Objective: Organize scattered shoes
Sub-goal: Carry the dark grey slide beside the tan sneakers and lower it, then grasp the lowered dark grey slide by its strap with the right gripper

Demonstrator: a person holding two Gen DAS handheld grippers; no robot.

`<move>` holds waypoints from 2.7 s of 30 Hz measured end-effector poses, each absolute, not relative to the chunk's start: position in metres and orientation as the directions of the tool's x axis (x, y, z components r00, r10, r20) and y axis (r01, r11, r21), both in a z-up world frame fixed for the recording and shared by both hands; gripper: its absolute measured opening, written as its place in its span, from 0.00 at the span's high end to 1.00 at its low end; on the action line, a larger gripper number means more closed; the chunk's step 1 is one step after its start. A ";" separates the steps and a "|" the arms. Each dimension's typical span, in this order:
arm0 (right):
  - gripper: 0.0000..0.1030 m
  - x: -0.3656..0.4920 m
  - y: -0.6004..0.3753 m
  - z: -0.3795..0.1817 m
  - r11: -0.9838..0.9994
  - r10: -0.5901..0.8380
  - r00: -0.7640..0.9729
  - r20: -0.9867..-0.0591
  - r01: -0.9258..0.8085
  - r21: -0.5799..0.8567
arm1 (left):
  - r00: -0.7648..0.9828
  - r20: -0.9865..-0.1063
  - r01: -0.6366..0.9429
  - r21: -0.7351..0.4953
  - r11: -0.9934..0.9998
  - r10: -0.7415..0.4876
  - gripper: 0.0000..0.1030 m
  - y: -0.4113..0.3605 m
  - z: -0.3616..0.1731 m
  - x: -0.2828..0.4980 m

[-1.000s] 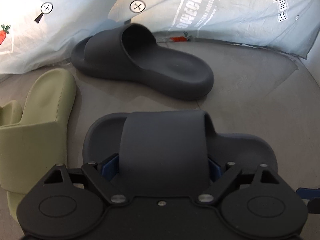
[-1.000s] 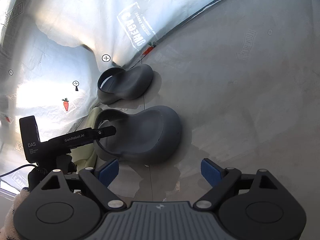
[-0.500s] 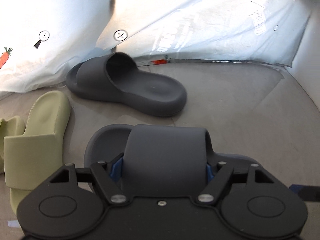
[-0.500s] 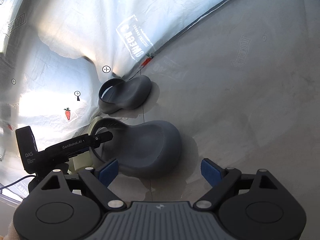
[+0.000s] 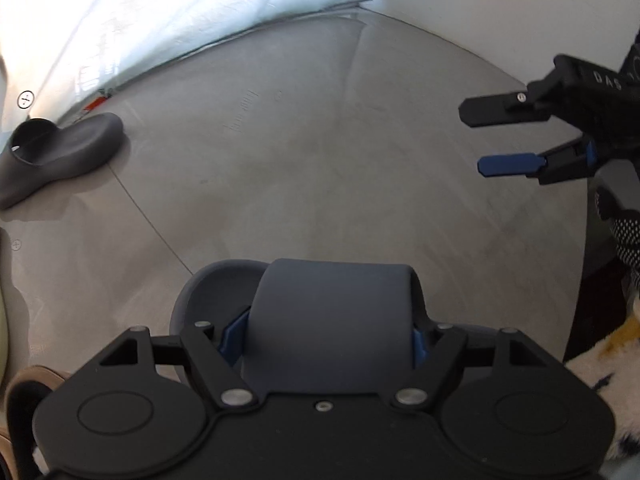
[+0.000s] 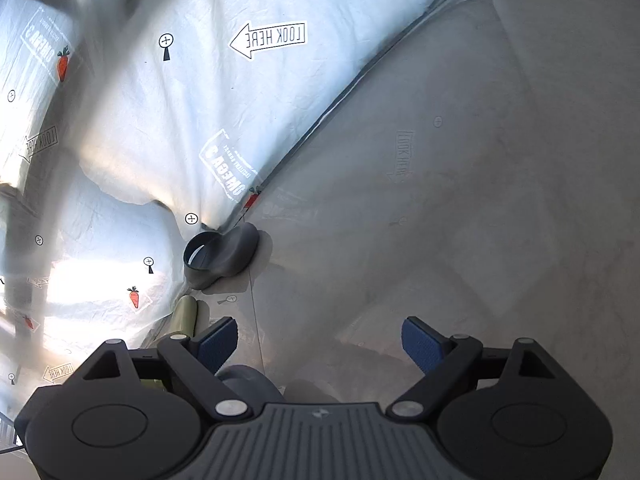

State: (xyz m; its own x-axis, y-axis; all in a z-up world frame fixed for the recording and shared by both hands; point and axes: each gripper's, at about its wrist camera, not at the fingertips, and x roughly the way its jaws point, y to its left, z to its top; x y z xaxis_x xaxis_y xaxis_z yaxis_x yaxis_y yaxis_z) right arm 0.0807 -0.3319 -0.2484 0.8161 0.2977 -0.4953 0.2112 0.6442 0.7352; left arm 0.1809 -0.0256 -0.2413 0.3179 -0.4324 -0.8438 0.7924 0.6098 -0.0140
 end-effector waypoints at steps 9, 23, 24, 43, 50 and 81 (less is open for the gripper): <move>0.13 0.043 -0.319 -0.248 0.723 0.323 0.765 -0.557 0.181 0.667 | 0.355 -0.846 0.679 -0.059 0.732 -0.397 0.24 -0.015 -0.254 0.173; 0.13 0.047 -0.210 -0.246 0.948 0.291 0.512 -0.808 -0.266 0.173 | 0.500 -0.737 0.525 -0.160 0.836 -0.455 0.23 0.055 -0.197 0.119; 0.13 0.049 -0.207 -0.248 0.950 0.272 0.507 -0.818 -0.275 0.145 | 0.511 -0.732 0.516 -0.157 0.842 -0.450 0.23 0.059 -0.195 0.115; 0.09 0.056 -0.175 -0.266 0.832 0.162 0.426 -0.890 -0.544 -0.109 | 0.542 -0.728 0.442 -0.176 0.879 -0.419 0.23 0.080 -0.196 0.105; 0.09 0.070 -0.208 -0.263 0.871 0.103 0.436 -0.894 -0.473 -0.131 | 0.546 -0.729 0.438 -0.172 0.882 -0.413 0.23 0.082 -0.196 0.106; 0.10 0.118 -0.135 -0.247 0.871 -0.032 0.717 -0.697 -0.322 -0.371 | 0.575 -0.712 0.356 -0.226 0.907 -0.403 0.23 0.106 -0.197 0.107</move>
